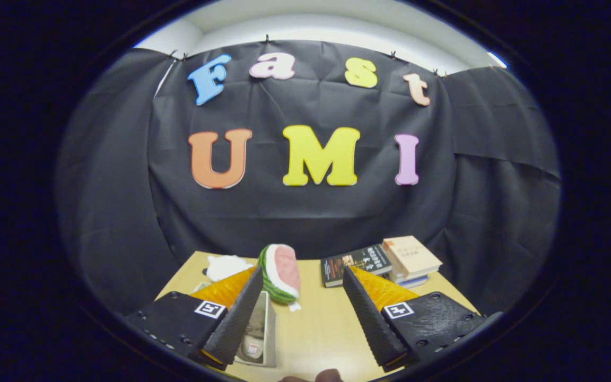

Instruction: Open the storage box then place both shoes into the box .Put the left shoe in first, then the right shoe, with the right side of both shoes facing outward in a uniform manner.

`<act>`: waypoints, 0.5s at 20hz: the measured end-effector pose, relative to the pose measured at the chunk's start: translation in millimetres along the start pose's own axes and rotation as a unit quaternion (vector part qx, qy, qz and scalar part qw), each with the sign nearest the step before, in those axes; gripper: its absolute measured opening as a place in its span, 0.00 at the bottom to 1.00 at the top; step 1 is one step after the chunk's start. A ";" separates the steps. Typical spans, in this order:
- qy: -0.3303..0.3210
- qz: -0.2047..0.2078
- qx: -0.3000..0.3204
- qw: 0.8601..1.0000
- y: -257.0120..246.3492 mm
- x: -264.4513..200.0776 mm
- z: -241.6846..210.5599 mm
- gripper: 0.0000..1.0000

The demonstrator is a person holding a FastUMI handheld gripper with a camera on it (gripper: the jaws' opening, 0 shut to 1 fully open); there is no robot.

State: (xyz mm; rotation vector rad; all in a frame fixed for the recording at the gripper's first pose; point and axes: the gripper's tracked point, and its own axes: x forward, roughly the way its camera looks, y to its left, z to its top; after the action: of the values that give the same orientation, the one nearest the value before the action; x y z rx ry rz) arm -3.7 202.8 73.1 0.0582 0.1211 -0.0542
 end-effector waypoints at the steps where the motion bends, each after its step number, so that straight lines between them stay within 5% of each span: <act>1: -0.013 0.003 -0.002 1.000 -10.6 -11.7 7.6 0.93; 10: -0.036 -0.025 0.003 0.999 -97.5 -72.0 -8.3 0.94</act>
State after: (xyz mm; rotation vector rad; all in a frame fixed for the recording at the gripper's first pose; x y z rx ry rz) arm -81.7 109.7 68.3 0.0594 0.0496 -0.1073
